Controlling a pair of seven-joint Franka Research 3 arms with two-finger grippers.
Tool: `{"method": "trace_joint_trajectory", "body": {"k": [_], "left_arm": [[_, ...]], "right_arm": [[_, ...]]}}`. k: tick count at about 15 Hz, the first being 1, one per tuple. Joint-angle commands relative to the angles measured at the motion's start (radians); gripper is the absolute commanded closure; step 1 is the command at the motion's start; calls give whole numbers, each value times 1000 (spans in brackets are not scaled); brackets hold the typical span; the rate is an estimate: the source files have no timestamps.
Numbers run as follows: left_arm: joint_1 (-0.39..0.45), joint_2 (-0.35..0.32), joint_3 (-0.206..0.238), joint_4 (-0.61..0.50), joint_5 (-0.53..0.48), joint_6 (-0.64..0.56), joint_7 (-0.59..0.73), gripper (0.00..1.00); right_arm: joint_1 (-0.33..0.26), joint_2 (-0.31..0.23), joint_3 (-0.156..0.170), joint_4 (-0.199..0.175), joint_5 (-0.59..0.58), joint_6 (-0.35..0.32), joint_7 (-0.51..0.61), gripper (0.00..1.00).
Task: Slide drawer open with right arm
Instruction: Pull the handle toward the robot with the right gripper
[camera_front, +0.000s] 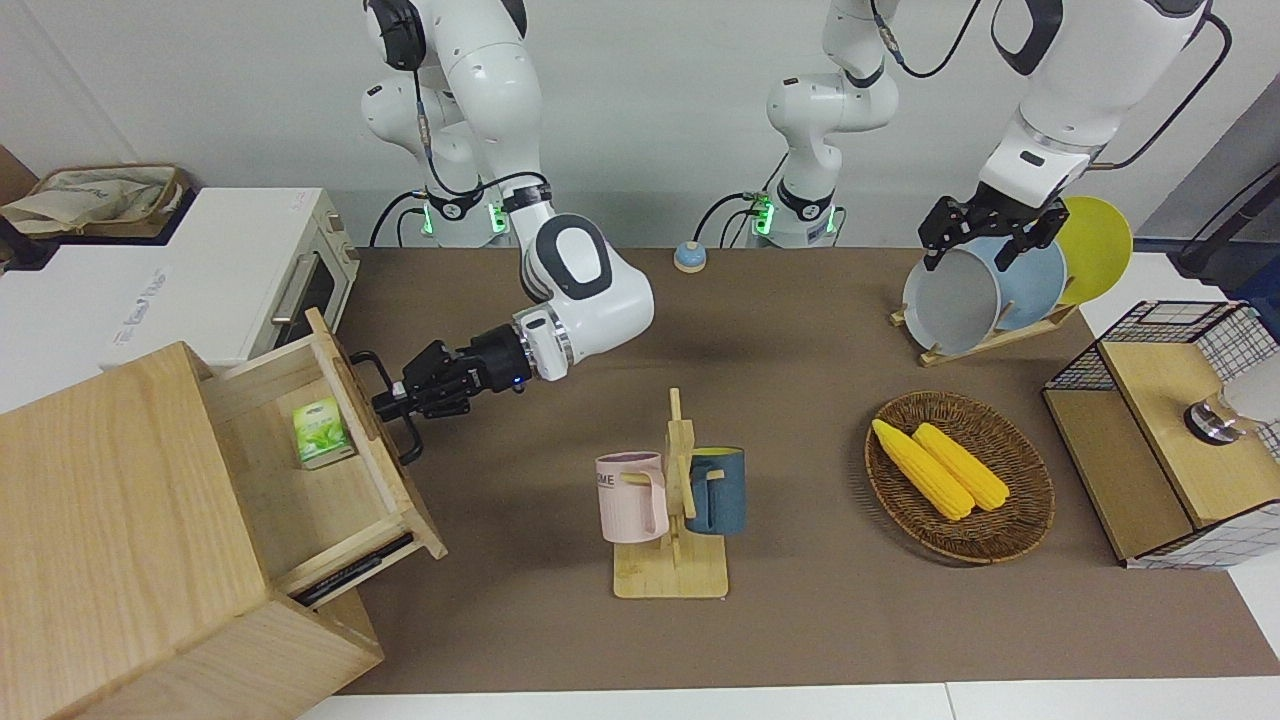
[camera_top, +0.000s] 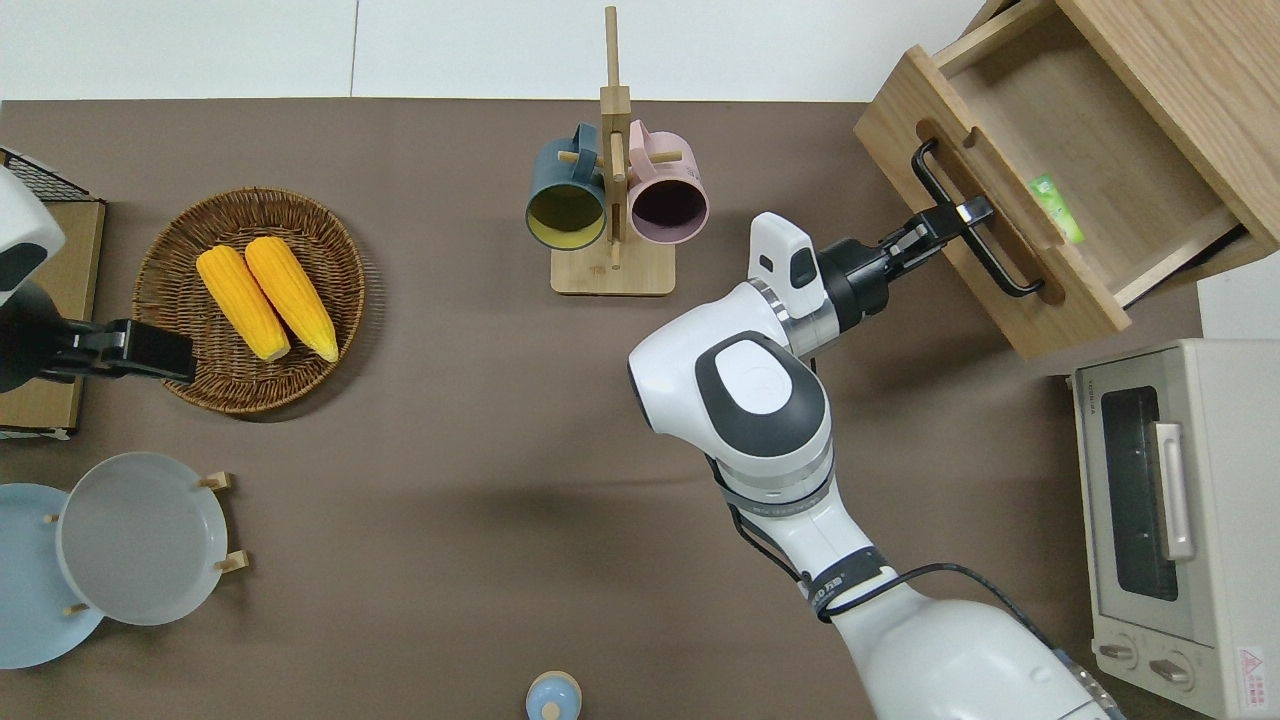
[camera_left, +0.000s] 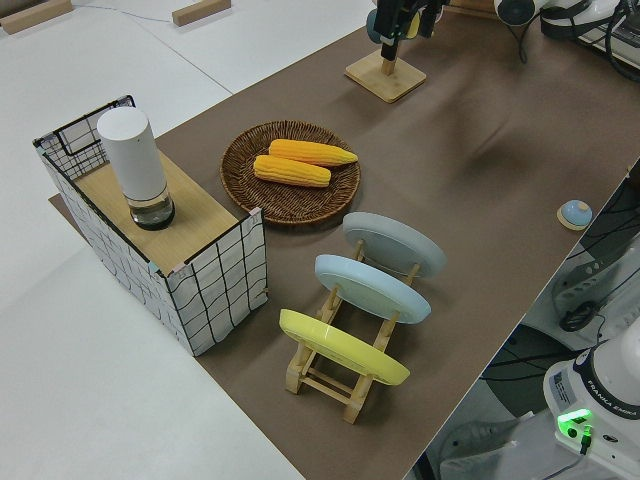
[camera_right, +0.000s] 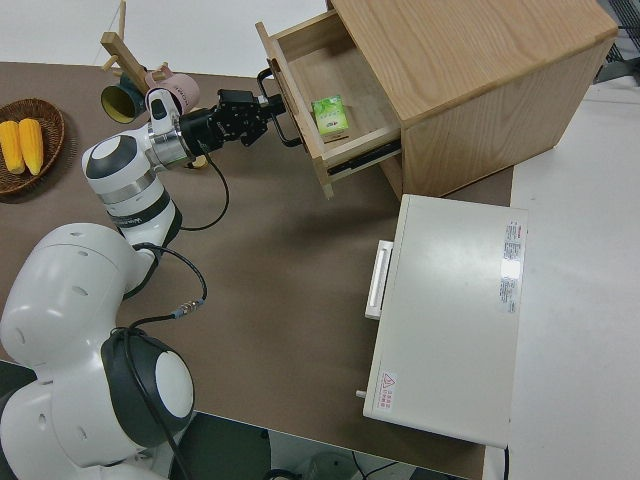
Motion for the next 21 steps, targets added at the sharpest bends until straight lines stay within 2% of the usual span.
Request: {"method": "trace_joint_trajectory", "body": {"k": [1, 3, 5, 12, 21], "left_arm": [[5, 11, -7, 24, 17, -20, 10, 7], [5, 11, -7, 26, 17, -20, 10, 7], [5, 11, -7, 24, 17, -20, 8, 7], [5, 11, -7, 24, 17, -20, 10, 7], [5, 11, -7, 24, 17, -20, 10, 7]], "right_arm": [[56, 7, -5, 57, -4, -62, -101, 990], [74, 7, -5, 61, 19, -85, -107, 988], [99, 9, -5, 86, 39, -99, -123, 988], [171, 12, -5, 90, 53, -162, -126, 978], [208, 30, -5, 90, 70, -214, -127, 953]]}}
